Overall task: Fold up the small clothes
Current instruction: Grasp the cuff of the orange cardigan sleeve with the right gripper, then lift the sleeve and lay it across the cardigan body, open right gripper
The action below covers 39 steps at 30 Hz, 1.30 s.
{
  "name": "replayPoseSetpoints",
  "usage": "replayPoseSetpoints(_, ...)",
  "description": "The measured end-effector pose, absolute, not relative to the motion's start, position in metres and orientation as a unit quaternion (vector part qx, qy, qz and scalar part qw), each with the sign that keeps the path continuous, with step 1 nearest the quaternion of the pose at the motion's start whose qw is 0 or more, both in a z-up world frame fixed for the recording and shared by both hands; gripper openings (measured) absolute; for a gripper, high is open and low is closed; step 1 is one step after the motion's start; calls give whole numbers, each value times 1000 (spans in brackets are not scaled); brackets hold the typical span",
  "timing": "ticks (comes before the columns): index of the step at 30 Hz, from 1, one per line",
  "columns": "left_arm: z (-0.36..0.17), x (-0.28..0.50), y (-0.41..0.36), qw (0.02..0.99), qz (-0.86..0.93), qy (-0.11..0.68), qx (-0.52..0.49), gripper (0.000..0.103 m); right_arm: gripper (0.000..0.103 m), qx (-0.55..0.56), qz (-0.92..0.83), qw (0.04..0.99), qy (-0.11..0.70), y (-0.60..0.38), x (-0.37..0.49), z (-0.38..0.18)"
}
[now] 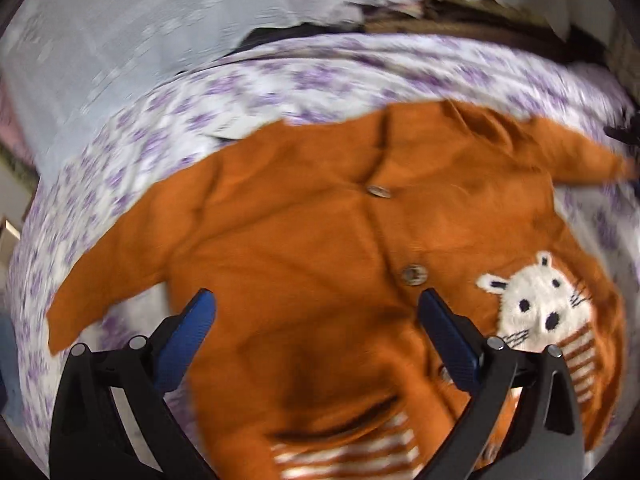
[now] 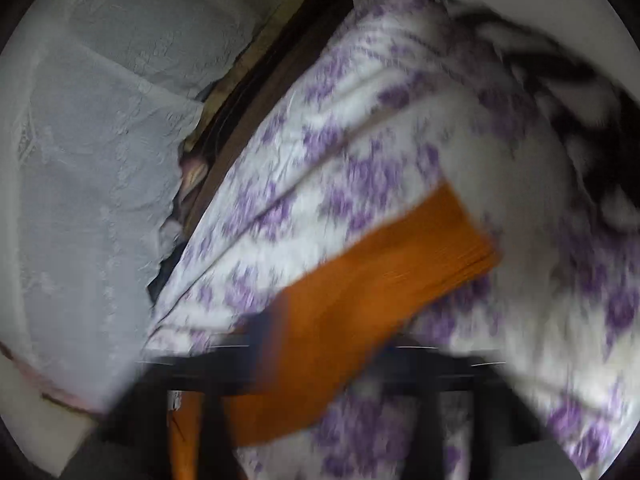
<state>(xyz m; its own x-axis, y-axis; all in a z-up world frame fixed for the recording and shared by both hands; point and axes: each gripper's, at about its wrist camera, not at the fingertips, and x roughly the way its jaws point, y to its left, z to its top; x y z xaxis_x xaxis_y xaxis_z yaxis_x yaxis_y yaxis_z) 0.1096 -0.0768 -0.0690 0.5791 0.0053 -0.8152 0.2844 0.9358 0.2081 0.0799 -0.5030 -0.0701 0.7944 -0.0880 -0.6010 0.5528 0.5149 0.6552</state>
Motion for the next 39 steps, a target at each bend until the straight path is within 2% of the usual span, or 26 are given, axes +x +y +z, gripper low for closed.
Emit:
replayPoseSetpoints(3, -93, 107, -86, 876, -74, 441, 183, 99, 5, 392, -206, 881, 168, -495, 78, -49)
replayPoseSetpoints(5, -92, 103, -82, 884, -81, 425, 174, 99, 5, 387, -204, 886, 152, -492, 71, -50)
replayPoseSetpoints(8, -81, 99, -74, 882, -109, 438, 135, 99, 5, 429, -216, 860, 173, -513, 63, -72)
replayPoseSetpoints(10, -74, 91, -74, 873, -162, 447, 111, 99, 5, 418, -246, 845, 225, -514, 66, -95)
replayPoseSetpoints(13, -94, 72, -96, 841, -210, 468, 171, 99, 5, 407, -251, 848, 228, -511, 69, -95)
replayPoseSetpoints(16, -91, 55, -103, 859, -193, 426, 209, 99, 5, 415, -246, 850, 213, -513, 66, -95)
replayPoseSetpoints(22, -41, 87, -121, 884, -165, 392, 195, 99, 5, 352, -202, 900, 158, -483, 60, -57)
replayPoseSetpoints(25, -59, 133, -132, 872, -130, 438, 176, 99, 5, 337, -165, 914, 150, -472, 63, -41)
replayPoseSetpoints(27, -92, 162, -137, 843, -116, 500, 164, 99, 5, 333, -146, 920, 145, -464, 63, -33)
replayPoseSetpoints(29, -96, 169, -126, 848, -135, 501, 107, 99, 5, 322, -123, 927, 144, -454, 69, -22)
replayPoseSetpoints(32, -86, 169, -114, 843, -149, 509, 93, 99, 5, 307, -100, 935, 144, -435, 73, -9)
replayPoseSetpoints(39, -80, 168, -47, 857, -96, 484, 146, 99, 5, 282, -68, 947, 137, -392, 89, 27)
